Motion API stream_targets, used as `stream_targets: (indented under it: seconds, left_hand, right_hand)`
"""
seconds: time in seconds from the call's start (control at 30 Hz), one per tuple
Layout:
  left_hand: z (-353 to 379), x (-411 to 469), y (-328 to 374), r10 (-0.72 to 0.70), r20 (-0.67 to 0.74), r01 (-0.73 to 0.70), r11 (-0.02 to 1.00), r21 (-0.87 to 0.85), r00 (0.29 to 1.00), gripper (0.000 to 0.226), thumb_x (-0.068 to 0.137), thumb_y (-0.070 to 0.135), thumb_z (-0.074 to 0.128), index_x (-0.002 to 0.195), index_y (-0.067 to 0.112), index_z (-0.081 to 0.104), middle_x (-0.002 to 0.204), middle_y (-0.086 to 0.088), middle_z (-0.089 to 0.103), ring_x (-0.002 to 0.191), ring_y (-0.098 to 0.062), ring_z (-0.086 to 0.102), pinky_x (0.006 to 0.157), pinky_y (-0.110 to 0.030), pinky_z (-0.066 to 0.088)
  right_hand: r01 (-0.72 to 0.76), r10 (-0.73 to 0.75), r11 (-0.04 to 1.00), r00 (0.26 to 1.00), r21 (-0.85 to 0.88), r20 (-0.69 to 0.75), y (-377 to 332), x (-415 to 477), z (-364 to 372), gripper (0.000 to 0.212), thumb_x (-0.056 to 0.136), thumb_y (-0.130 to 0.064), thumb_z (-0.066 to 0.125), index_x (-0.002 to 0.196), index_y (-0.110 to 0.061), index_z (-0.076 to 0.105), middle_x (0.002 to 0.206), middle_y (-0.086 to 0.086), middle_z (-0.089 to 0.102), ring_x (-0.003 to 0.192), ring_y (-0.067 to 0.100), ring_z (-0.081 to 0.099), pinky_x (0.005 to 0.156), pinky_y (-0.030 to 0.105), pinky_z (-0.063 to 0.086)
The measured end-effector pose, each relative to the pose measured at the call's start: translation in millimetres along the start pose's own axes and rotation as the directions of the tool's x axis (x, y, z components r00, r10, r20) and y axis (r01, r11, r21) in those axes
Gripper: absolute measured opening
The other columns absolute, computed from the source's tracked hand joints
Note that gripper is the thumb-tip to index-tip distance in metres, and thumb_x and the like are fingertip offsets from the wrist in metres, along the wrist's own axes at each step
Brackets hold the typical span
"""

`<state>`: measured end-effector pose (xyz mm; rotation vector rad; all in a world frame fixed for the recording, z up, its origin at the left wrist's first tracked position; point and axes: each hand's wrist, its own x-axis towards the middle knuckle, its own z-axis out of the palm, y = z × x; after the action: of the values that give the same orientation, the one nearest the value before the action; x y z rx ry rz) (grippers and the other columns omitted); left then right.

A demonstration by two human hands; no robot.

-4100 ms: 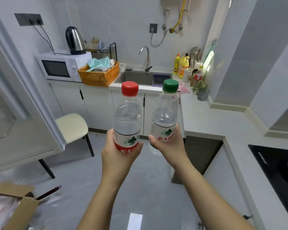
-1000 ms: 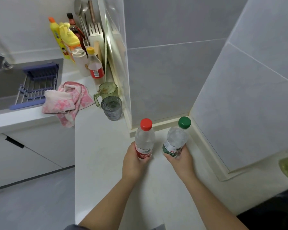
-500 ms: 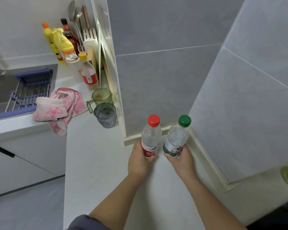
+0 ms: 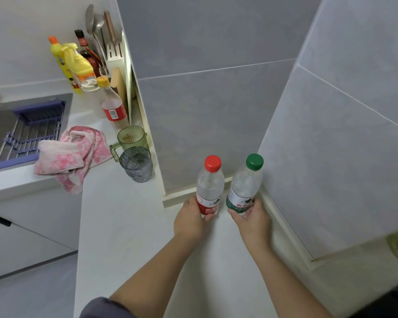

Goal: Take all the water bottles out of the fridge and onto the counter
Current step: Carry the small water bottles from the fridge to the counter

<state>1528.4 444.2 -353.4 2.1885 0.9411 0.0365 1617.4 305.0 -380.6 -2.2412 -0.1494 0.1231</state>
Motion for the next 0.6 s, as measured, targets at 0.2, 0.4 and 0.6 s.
stream_targets:
  seconds: [0.2, 0.4, 0.6]
  left_hand:
    - [12, 13, 21, -0.022, 0.005, 0.021, 0.999, 0.046, 1.000, 0.054, 0.084, 0.042, 0.072, 0.126, 0.014, 0.051, 0.124, -0.006, 0.059, 0.110, -0.025, 0.059, 0.087, -0.034, 0.049]
    - [23, 20, 34, -0.048, 0.000, 0.048, 0.997, 0.065, 0.999, 0.048, 0.085, 0.041, 0.071, 0.120, 0.013, 0.055, 0.116, -0.005, 0.066, 0.104, -0.027, 0.063, 0.081, -0.033, 0.050]
    - [29, 22, 40, -0.052, -0.013, 0.053, 0.997, 0.050, 0.999, 0.048, 0.086, 0.041, 0.070, 0.121, 0.014, 0.053, 0.111, -0.004, 0.068, 0.100, -0.025, 0.065, 0.072, -0.028, 0.046]
  right_hand:
    - [-0.010, 0.007, 0.999, 0.998, -0.052, -0.060, -3, 13, -3, 0.052, 0.068, -0.040, 0.086, 0.097, -0.013, 0.052, 0.087, 0.006, 0.067, 0.080, 0.031, 0.065, 0.066, 0.038, 0.052]
    - [0.013, -0.016, 0.999, 0.998, -0.052, -0.057, -6, 21, -6, 0.053, 0.074, -0.037, 0.083, 0.105, -0.013, 0.047, 0.083, 0.008, 0.068, 0.077, 0.032, 0.066, 0.064, 0.041, 0.054]
    - [0.016, -0.016, 1.000, 1.000, 0.018, -0.002, -6, 31, -3, 0.044, 0.080, -0.026, 0.080, 0.109, -0.012, 0.050, 0.075, 0.001, 0.067, 0.075, 0.030, 0.068, 0.068, 0.047, 0.056]
